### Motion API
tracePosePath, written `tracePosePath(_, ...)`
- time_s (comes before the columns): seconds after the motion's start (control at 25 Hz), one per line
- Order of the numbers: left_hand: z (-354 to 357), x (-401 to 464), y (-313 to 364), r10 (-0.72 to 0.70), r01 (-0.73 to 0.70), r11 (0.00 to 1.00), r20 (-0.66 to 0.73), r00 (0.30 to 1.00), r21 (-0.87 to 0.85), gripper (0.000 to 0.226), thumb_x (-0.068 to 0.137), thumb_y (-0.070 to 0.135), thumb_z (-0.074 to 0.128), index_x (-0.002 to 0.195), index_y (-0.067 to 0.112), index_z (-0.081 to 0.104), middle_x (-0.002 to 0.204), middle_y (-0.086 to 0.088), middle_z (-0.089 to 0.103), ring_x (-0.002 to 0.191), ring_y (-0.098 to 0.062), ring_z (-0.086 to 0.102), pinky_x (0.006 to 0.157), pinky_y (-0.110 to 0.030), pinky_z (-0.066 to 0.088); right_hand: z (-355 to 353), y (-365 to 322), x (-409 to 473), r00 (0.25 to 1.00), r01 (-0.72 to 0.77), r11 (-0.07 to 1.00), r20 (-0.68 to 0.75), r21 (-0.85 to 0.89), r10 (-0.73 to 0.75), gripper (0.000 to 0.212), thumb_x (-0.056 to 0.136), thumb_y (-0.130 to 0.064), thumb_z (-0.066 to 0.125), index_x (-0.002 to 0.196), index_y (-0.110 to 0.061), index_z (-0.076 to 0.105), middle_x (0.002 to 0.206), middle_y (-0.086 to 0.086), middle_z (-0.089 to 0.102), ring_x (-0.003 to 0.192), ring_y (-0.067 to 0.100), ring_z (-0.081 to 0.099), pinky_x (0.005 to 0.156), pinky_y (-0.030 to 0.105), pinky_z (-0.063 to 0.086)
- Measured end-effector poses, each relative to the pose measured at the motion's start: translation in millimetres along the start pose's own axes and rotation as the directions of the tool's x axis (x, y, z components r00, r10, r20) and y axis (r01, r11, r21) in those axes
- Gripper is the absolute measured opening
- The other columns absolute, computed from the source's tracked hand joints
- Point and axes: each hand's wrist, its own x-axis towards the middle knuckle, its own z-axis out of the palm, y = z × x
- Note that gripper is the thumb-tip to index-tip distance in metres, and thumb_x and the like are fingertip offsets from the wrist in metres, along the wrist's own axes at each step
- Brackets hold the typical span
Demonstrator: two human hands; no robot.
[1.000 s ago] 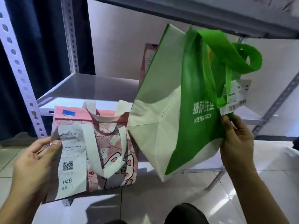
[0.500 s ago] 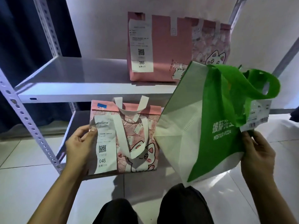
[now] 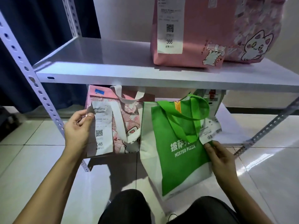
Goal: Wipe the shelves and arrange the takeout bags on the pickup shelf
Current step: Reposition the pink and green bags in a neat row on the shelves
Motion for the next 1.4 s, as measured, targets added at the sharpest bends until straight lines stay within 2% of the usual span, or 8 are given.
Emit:
tracePosePath(0.28, -40.0, -9.5, -27.3, -0.055, 0.053, 0.998, -0.151, 0.987, -0.016, 0.008, 0.089, 0.03, 0.068, 0.093, 0.035, 0.073, 0.082, 0.018, 0.077, 0.072, 0.002, 0.071, 0.062, -0.013, 0.054, 42.6, 20.8, 31.4, 0.99, -0.134, 0.991, 0.05, 0.014, 0.133, 0.022, 0.098, -0.012, 0.06, 0.117, -0.005, 0.071, 0.115, 0.011, 0.073, 0.108, 0.024, 0.068, 0.094, 0.038, 0.057)
tracePosePath(0.48, -61.7, -4.9, -31.5, -0.079, 0.076, 0.997, -0.195, 0.978, -0.019, 0.016, 0.085, 0.036, 0.07, 0.1, 0.032, 0.074, 0.088, 0.013, 0.078, 0.078, -0.004, 0.072, 0.071, -0.02, 0.059, 64.2, 26.6, 62.9, 0.992, -0.124, 0.991, -0.002, 0.053, 0.124, 0.017, 0.1, -0.017, 0.06, 0.112, -0.023, 0.071, 0.116, 0.0, 0.073, 0.106, 0.009, 0.067, 0.094, 0.027, 0.055)
tracePosePath(0.6, -71.9, -6.9, -30.4, -0.08, 0.081, 0.997, -0.217, 0.973, -0.002, 0.017, 0.087, 0.038, 0.07, 0.102, 0.029, 0.072, 0.089, 0.01, 0.079, 0.078, -0.007, 0.072, 0.074, -0.025, 0.058, 73.8, 33.1, 81.9, 0.992, -0.111, 0.989, -0.045, 0.093, 0.115, 0.018, 0.1, -0.015, 0.061, 0.116, -0.015, 0.07, 0.12, 0.008, 0.072, 0.111, 0.015, 0.066, 0.099, 0.032, 0.053)
tracePosePath(0.72, -72.2, -9.6, -24.1, -0.083, 0.077, 0.996, -0.222, 0.971, -0.037, 0.006, 0.091, 0.028, 0.068, 0.095, 0.029, 0.072, 0.08, 0.014, 0.077, 0.071, 0.0, 0.069, 0.067, -0.016, 0.056, 85.6, 37.1, 96.7, 0.986, -0.088, 0.987, -0.128, 0.137, 0.106, 0.016, 0.1, -0.015, 0.062, 0.113, -0.009, 0.07, 0.116, 0.012, 0.071, 0.106, 0.02, 0.065, 0.099, 0.037, 0.053)
tracePosePath(1.0, -64.4, -24.1, -22.0, -0.116, 0.105, 0.992, -0.207, 0.972, -0.064, 0.006, 0.095, 0.016, 0.065, 0.099, 0.02, 0.069, 0.084, 0.003, 0.079, 0.071, -0.01, 0.072, 0.066, -0.024, 0.059, 136.3, 46.5, 134.1, 0.997, -0.046, 0.999, -0.063, -0.011, 0.045, 0.011, 0.102, -0.014, 0.057, 0.105, -0.018, 0.067, 0.106, 0.009, 0.069, 0.085, 0.006, 0.065, 0.08, 0.027, 0.054)
tracePosePath(1.12, -57.4, -29.7, -20.0, -0.13, 0.116, 0.99, -0.202, 0.971, -0.08, 0.006, 0.096, 0.016, 0.064, 0.097, 0.021, 0.068, 0.083, 0.003, 0.079, 0.069, -0.01, 0.072, 0.064, -0.025, 0.059, 152.3, 54.8, 150.9, 0.995, -0.102, 0.993, 0.007, -0.057, 0.102, 0.019, 0.102, -0.014, 0.054, 0.113, -0.023, 0.067, 0.112, 0.006, 0.069, 0.103, 0.021, 0.064, 0.097, 0.033, 0.052)
tracePosePath(1.24, -53.0, -34.7, -15.3, -0.149, 0.134, 0.987, -0.188, 0.971, -0.089, 0.008, 0.096, 0.017, 0.065, 0.094, 0.023, 0.07, 0.084, 0.0, 0.079, 0.068, -0.012, 0.072, 0.061, -0.025, 0.058, 153.9, 73.0, 151.6, 0.961, -0.199, 0.947, 0.137, -0.254, 0.239, 0.026, 0.102, -0.009, 0.054, 0.125, -0.011, 0.065, 0.12, 0.009, 0.067, 0.116, 0.032, 0.062, 0.104, 0.034, 0.044)
tracePosePath(1.4, -47.6, -39.0, -7.5, -0.162, 0.154, 0.986, -0.157, 0.974, -0.066, 0.012, 0.095, 0.02, 0.066, 0.091, 0.029, 0.074, 0.085, -0.001, 0.079, 0.071, -0.015, 0.074, 0.061, -0.026, 0.059, 143.2, 68.3, 134.7, 0.939, -0.192, 0.911, 0.201, -0.364, 0.278, 0.031, 0.102, -0.014, 0.057, 0.133, -0.01, 0.059, 0.125, 0.007, 0.064, 0.115, 0.024, 0.058, 0.106, 0.033, 0.042)
